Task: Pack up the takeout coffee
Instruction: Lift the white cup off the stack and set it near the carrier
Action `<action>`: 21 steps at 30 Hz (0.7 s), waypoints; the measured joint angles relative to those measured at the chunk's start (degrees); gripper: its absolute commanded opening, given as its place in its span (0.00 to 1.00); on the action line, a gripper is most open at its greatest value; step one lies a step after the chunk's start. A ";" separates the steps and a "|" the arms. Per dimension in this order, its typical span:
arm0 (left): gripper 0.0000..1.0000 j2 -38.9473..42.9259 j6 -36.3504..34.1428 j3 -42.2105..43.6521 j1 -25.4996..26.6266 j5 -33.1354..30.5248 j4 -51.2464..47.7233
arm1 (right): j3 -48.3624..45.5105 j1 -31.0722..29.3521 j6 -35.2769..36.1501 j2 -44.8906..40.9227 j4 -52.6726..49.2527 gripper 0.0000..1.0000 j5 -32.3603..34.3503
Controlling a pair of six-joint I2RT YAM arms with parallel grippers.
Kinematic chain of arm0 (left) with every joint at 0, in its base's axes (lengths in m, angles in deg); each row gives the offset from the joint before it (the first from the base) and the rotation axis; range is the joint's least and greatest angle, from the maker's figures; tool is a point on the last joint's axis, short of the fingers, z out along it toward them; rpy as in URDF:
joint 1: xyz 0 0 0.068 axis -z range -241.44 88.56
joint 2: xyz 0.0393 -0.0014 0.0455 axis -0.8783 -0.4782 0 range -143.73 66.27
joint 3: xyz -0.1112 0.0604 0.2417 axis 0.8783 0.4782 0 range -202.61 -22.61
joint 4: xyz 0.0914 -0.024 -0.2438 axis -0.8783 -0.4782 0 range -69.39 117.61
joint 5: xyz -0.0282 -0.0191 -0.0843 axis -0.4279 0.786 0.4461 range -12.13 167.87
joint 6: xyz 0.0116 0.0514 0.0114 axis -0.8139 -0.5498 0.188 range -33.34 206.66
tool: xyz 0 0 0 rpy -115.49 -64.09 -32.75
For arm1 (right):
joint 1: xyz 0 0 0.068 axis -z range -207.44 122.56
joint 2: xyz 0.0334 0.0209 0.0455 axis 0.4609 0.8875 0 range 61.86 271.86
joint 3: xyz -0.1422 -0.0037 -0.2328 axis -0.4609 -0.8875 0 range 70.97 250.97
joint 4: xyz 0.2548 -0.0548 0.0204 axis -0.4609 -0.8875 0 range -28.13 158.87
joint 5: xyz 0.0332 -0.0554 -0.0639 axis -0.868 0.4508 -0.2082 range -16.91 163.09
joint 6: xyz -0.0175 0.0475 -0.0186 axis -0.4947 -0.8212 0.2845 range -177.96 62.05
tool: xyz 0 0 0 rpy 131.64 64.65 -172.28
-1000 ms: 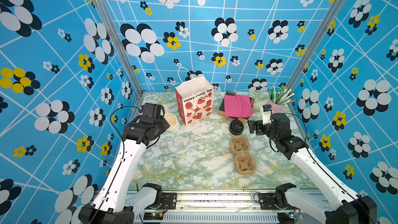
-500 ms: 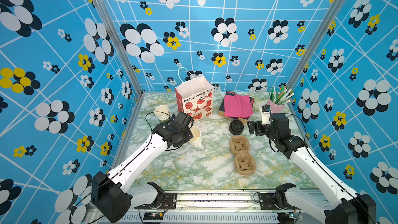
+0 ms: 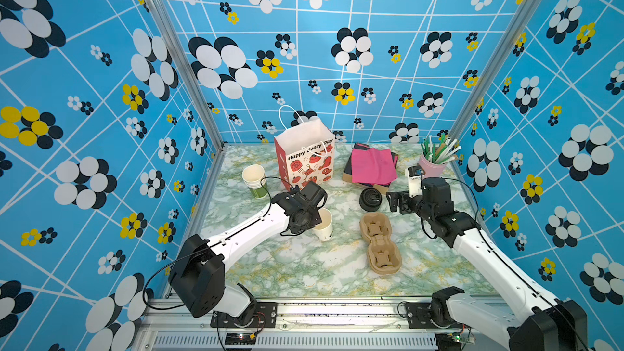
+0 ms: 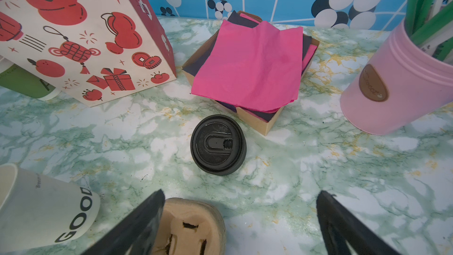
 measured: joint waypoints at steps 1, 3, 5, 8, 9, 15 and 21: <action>0.00 -0.48 -0.02 0.00 0.17 0.00 0.24 | 0.00 0.02 -0.02 0.13 -0.02 0.99 0.00; 0.00 -1.20 -0.22 0.00 0.44 -0.11 0.44 | 0.00 0.02 0.00 0.42 -0.11 0.99 0.00; 0.00 -1.60 -0.44 -0.02 0.66 -0.20 0.63 | 0.00 0.00 0.00 0.63 -0.17 0.99 -0.02; 0.00 -1.70 -0.85 -0.02 0.94 -0.42 1.09 | 0.00 0.00 0.00 0.81 -0.15 0.99 -0.04; 0.00 -1.70 -1.01 -0.02 1.05 -0.57 1.20 | 0.00 0.02 0.00 0.90 -0.15 0.99 -0.07; 0.10 -2.16 -1.62 -0.39 2.05 -1.55 1.31 | 0.00 0.00 -0.02 1.40 -0.17 0.99 -0.46; 0.23 -2.89 -2.49 -1.05 2.62 -1.68 0.85 | 0.00 0.02 -0.02 1.60 -0.17 0.99 -0.66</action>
